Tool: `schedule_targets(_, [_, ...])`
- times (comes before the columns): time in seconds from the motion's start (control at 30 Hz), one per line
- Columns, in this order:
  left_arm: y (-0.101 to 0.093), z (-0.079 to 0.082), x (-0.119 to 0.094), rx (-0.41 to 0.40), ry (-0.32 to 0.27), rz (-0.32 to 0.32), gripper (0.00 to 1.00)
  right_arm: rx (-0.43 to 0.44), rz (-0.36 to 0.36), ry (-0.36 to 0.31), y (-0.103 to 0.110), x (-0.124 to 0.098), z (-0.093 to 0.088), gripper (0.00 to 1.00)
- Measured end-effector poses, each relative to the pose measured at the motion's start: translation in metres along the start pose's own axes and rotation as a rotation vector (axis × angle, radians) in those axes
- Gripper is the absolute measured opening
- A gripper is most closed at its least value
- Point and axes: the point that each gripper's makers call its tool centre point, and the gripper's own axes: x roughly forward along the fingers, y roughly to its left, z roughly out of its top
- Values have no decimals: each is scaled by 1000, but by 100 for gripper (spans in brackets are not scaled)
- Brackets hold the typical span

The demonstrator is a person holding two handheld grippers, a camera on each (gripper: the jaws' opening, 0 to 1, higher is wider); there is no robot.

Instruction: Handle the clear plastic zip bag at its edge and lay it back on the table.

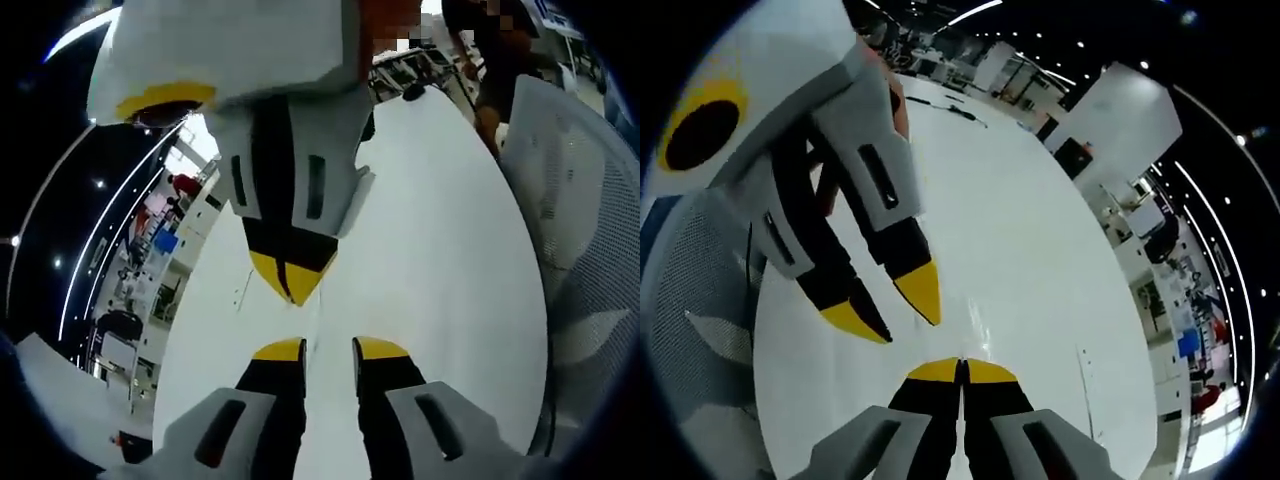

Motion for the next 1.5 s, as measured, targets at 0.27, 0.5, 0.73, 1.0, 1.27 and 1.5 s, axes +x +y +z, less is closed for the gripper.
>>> schedule_targets(0.27, [-3, -9, 6, -26, 48, -2, 0, 17, 0, -6, 2, -1, 1, 0])
schedule_targets(0.5, [-14, -10, 3, -33, 47, -26, 0, 25, 2, -8, 7, 0, 1, 0])
schedule_targets(0.73, [-28, -13, 6, -15, 56, -52, 0, 83, -4, -13, 12, 1, 1, 0])
schedule_targets(1.0, [-41, -15, 9, -5, 67, -69, 0, 116, -32, 2, 12, 3, -5, 0])
schedule_targets(1.27, [-65, -18, 13, 38, 85, -115, 0, 188, -52, 1, 13, 2, -8, 0])
schedule_targets(1.5, [-86, -19, 18, 49, 95, -161, 0, 192, -58, 13, 16, 5, -13, 0])
